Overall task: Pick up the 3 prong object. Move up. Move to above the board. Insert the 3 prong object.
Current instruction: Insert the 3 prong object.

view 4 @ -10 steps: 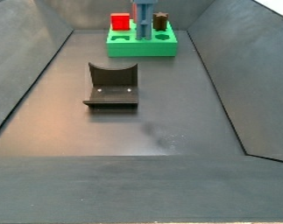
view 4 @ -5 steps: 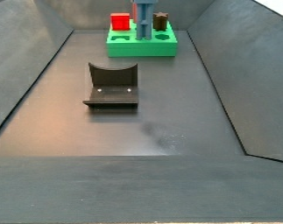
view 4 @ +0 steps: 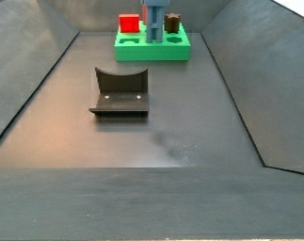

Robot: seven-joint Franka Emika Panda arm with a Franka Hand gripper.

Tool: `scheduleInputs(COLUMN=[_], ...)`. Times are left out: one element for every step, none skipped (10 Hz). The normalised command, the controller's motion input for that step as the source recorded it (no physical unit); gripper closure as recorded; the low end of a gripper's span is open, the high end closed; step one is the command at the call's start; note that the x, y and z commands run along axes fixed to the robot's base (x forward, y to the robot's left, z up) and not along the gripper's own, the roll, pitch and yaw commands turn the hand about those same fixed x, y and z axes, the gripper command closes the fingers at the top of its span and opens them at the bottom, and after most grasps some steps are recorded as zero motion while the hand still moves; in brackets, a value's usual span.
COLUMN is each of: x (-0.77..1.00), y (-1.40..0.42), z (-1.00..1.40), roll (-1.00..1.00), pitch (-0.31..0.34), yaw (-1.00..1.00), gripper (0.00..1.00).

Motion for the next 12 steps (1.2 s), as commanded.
scheduleInputs(x=[0.00, 0.00, 0.00, 0.01, 0.11, 0.20, 0.19, 0.27, 0.37, 0.43, 0.16, 0.00], y=[-0.02, -0.01, -0.01, -0.02, -0.05, -0.07, -0.09, -0.11, -0.15, -0.13, -0.08, 0.00], z=[-0.17, -0.20, -0.19, -0.20, -0.27, -0.34, -0.31, -0.45, -0.68, -0.72, -0.87, 0.00], roll=[0.00, 0.00, 0.05, 0.07, 0.15, 0.16, 0.15, 0.19, 0.27, 0.27, 0.25, 0.00], pitch=[-0.077, -0.037, 0.000, 0.000, 0.023, 0.060, 0.046, 0.090, 0.120, 0.077, 0.000, 0.000], yaw=[0.00, 0.00, 0.00, 0.00, 0.00, 0.00, 0.00, -0.03, -0.05, -0.04, -0.01, 0.00], gripper=[1.00, 1.00, 1.00, 1.00, 1.00, 1.00, 1.00, 1.00, 1.00, 1.00, 1.00, 1.00])
